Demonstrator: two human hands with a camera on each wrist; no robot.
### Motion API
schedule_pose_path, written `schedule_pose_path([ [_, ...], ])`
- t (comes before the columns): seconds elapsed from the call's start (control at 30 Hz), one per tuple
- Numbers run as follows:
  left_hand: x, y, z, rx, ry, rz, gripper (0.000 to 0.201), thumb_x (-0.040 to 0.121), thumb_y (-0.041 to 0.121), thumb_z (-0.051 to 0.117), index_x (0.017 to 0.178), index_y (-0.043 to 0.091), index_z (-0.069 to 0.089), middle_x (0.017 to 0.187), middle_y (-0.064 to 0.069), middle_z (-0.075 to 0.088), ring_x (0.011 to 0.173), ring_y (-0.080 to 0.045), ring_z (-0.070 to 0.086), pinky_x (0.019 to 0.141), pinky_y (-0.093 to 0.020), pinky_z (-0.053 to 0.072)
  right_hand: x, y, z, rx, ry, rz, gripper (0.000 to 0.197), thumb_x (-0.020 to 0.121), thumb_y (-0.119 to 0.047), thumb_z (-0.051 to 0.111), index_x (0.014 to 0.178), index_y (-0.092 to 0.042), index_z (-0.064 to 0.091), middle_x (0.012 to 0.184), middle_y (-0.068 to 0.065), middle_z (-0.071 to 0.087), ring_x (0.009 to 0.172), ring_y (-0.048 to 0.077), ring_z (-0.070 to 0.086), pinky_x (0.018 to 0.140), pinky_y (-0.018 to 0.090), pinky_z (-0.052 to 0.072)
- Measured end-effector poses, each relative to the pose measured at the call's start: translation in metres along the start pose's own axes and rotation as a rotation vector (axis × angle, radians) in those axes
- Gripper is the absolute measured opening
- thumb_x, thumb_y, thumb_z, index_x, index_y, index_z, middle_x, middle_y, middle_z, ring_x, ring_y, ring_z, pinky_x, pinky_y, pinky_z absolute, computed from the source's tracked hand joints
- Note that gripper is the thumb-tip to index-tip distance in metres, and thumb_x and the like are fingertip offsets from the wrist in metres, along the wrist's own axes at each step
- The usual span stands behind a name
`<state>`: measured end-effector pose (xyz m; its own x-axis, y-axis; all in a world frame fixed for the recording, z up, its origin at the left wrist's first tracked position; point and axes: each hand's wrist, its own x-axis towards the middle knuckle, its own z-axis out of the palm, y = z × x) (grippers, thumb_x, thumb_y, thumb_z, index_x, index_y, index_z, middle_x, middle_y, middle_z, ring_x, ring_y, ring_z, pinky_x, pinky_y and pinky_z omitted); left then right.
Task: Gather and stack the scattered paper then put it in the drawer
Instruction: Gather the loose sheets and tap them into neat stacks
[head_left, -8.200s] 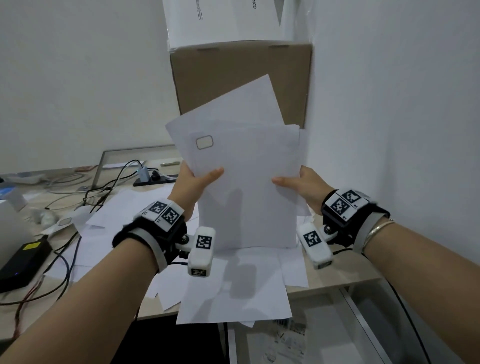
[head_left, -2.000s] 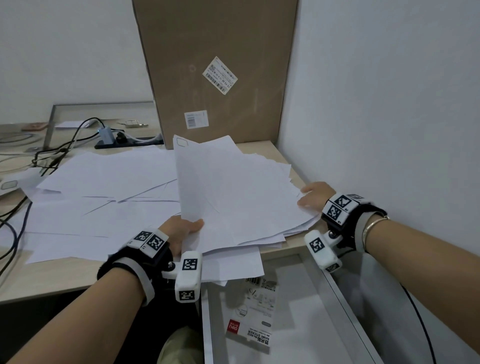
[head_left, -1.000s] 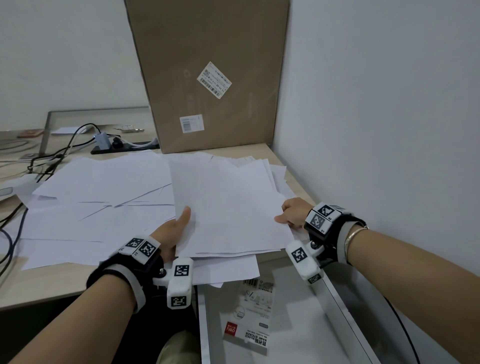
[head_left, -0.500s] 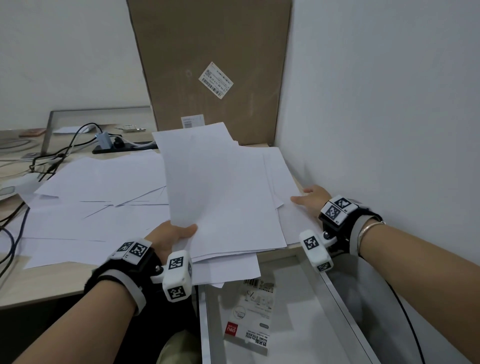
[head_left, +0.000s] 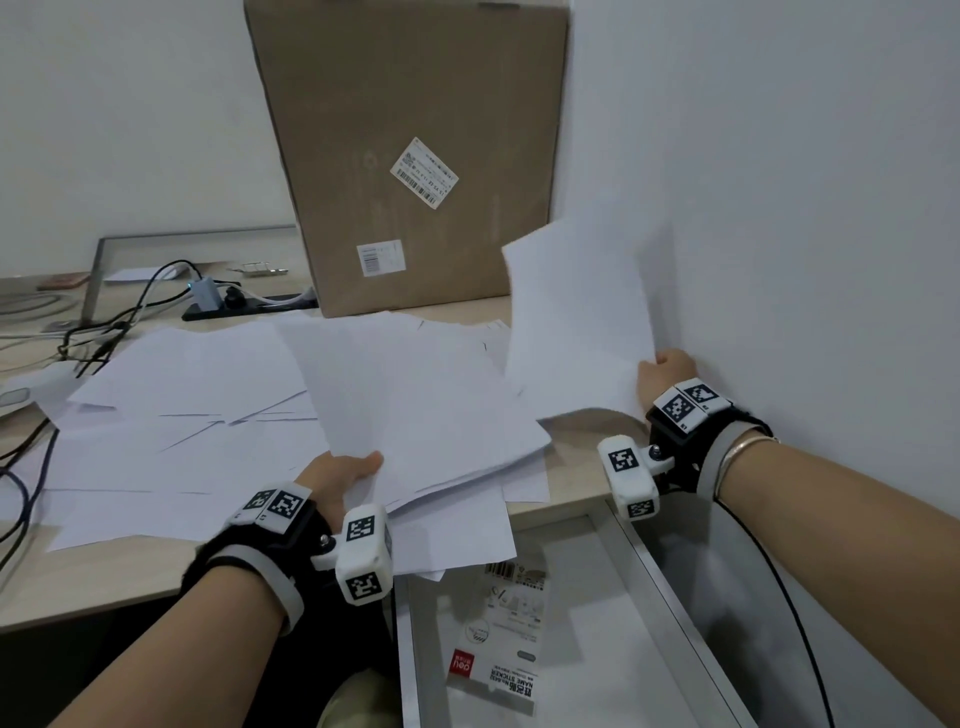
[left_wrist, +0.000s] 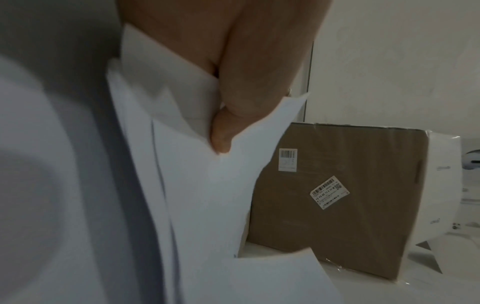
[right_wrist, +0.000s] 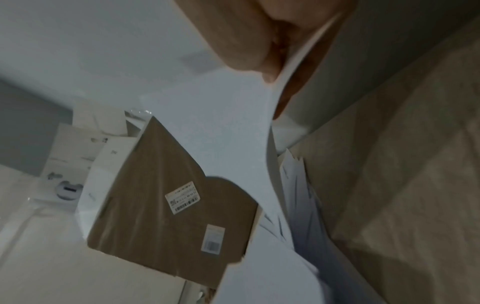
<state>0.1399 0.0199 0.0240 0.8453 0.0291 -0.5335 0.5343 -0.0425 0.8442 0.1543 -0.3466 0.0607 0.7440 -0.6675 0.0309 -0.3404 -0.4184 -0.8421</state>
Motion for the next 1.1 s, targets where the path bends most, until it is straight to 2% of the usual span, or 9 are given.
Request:
schedule_pose_path([
  [0.17, 0.01, -0.003, 0.002, -0.084, 0.139, 0.004, 0.054, 0.088, 0.021, 0.066, 0.133, -0.002, 0.047, 0.133, -0.014, 0.055, 0.122, -0.039, 0.05, 0.103, -0.046, 0.039, -0.002, -0.014, -0.005, 0.175, 0.137, -0.019, 0.006, 0.091, -0.013, 0.044, 0.087, -0.011, 0.049, 0.088, 0.008, 0.052, 0.075, 0.023, 0.049, 0.067, 0.029, 0.038],
  [0.23, 0.005, -0.003, 0.008, -0.036, 0.188, 0.026, 0.051, 0.094, 0.019, 0.06, 0.136, -0.004, 0.043, 0.135, -0.015, 0.052, 0.126, -0.038, 0.046, 0.094, -0.035, 0.038, -0.004, -0.021, -0.007, 0.197, 0.177, -0.04, 0.006, 0.092, -0.012, 0.043, 0.094, -0.011, 0.048, 0.09, 0.008, 0.051, 0.077, 0.022, 0.048, 0.067, 0.027, 0.034],
  [0.37, 0.007, -0.007, 0.014, -0.033, 0.236, 0.086, 0.045, 0.094, 0.013, 0.056, 0.134, -0.003, 0.044, 0.137, -0.021, 0.05, 0.125, -0.041, 0.048, 0.091, -0.043, 0.043, -0.008, -0.036, -0.009, 0.288, 0.201, -0.055, 0.019, 0.094, -0.009, 0.043, 0.11, -0.005, 0.054, 0.096, 0.006, 0.051, 0.086, 0.019, 0.048, 0.07, 0.025, 0.034],
  [0.47, 0.007, -0.005, 0.011, -0.041, 0.221, 0.081, 0.046, 0.093, 0.013, 0.058, 0.135, -0.001, 0.045, 0.136, -0.023, 0.05, 0.124, -0.042, 0.049, 0.095, -0.046, 0.044, -0.014, -0.041, 0.0, 0.268, 0.114, -0.087, 0.006, 0.093, -0.009, 0.044, 0.093, -0.01, 0.05, 0.081, 0.002, 0.05, 0.078, 0.021, 0.047, 0.066, 0.027, 0.034],
  [0.63, 0.007, -0.006, 0.003, -0.007, 0.092, 0.047, 0.043, 0.092, 0.02, 0.061, 0.127, -0.003, 0.051, 0.124, -0.017, 0.059, 0.113, -0.035, 0.055, 0.09, -0.042, 0.044, -0.031, -0.042, 0.022, 0.197, -0.077, -0.14, 0.035, 0.091, -0.006, 0.045, 0.059, -0.016, 0.035, 0.058, -0.001, 0.036, 0.05, 0.015, 0.032, 0.046, 0.025, 0.024],
  [0.8, 0.002, -0.006, 0.002, 0.013, -0.03, 0.046, 0.044, 0.097, 0.025, 0.054, 0.131, -0.002, 0.049, 0.123, -0.019, 0.06, 0.114, -0.037, 0.056, 0.098, -0.045, 0.044, -0.056, -0.04, 0.04, 0.144, -0.241, -0.171, 0.016, 0.094, -0.006, 0.046, 0.09, 0.0, 0.06, 0.079, 0.007, 0.058, 0.07, 0.021, 0.051, 0.047, 0.018, 0.035],
  [0.87, -0.001, -0.003, 0.003, 0.001, -0.034, 0.06, 0.042, 0.099, 0.035, 0.046, 0.123, 0.001, 0.049, 0.11, -0.016, 0.063, 0.098, -0.033, 0.06, 0.088, -0.04, 0.049, -0.063, -0.037, 0.048, 0.058, -0.335, -0.199, 0.02, 0.093, -0.005, 0.048, 0.092, 0.009, 0.063, 0.092, 0.021, 0.063, 0.079, 0.027, 0.056, 0.053, 0.022, 0.038],
  [1.0, -0.008, 0.002, 0.007, 0.019, -0.104, 0.086, 0.047, 0.097, 0.051, 0.036, 0.102, 0.008, 0.057, 0.064, -0.002, 0.073, 0.055, -0.015, 0.07, 0.046, -0.02, 0.052, -0.071, -0.025, 0.063, -0.11, -0.496, -0.194, 0.02, 0.092, -0.008, 0.051, 0.071, -0.008, 0.05, 0.089, 0.022, 0.058, 0.081, 0.022, 0.053, 0.07, 0.026, 0.037],
  [1.1, -0.006, -0.002, 0.006, 0.028, -0.208, 0.095, 0.032, 0.097, 0.031, 0.05, 0.114, 0.005, 0.058, 0.08, -0.008, 0.076, 0.067, -0.021, 0.073, 0.052, -0.029, 0.057, -0.073, -0.017, 0.07, -0.154, -0.518, -0.186, 0.017, 0.091, -0.009, 0.052, 0.075, -0.01, 0.048, 0.088, 0.01, 0.054, 0.081, 0.02, 0.052, 0.07, 0.025, 0.038],
])
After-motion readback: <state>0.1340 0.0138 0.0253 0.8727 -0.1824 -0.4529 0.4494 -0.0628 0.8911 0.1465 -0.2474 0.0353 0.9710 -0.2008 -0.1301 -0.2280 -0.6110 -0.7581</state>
